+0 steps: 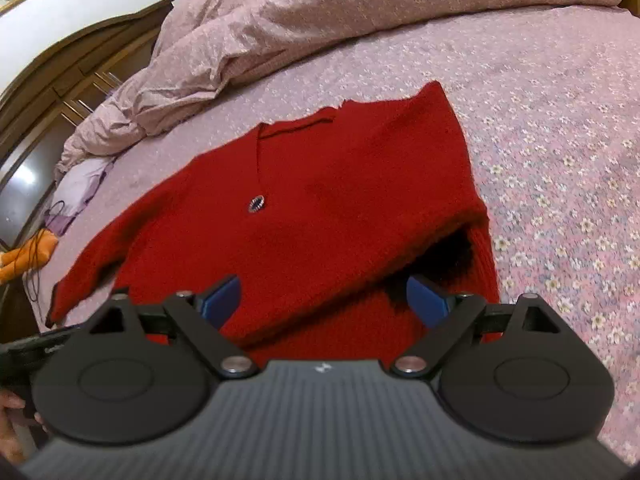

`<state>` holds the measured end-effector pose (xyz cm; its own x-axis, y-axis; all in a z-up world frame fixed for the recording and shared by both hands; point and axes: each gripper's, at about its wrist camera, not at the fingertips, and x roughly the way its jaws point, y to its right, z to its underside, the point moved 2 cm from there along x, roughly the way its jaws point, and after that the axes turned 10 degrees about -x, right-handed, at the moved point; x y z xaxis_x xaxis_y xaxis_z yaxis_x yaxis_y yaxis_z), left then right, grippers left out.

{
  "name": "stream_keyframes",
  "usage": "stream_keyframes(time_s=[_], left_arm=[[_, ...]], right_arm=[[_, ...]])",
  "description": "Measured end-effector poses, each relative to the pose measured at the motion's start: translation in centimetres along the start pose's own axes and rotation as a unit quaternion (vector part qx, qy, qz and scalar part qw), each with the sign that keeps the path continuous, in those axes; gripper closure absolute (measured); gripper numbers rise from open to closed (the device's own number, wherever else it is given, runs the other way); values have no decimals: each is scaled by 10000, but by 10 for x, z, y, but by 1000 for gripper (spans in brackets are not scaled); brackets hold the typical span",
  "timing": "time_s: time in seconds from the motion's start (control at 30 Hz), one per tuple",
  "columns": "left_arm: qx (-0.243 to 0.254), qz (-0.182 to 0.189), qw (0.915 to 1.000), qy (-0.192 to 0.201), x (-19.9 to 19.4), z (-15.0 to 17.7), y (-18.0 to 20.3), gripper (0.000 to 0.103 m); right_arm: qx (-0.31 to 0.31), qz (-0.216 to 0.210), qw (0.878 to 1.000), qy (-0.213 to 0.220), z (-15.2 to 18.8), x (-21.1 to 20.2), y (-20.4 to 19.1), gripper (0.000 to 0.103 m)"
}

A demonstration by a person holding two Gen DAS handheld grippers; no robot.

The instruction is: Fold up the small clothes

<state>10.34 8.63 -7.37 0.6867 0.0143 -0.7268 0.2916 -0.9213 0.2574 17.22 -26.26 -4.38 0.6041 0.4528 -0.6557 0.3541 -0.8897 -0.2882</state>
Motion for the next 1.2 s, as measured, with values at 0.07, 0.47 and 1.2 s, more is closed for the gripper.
stream_keyframes(time_s=[0.07, 0.47, 1.2], left_arm=[[8, 54, 10000, -45, 2, 2, 3, 44], [-174, -32, 9997, 154, 27, -6, 1, 44], [805, 230, 9857, 1464, 7, -100, 54, 88]], right_arm=[[238, -38, 9997, 99, 1, -1, 4, 12], [1553, -792, 9846, 151, 5, 27, 19, 24], [454, -447, 9922, 1075, -28, 4, -6, 86]])
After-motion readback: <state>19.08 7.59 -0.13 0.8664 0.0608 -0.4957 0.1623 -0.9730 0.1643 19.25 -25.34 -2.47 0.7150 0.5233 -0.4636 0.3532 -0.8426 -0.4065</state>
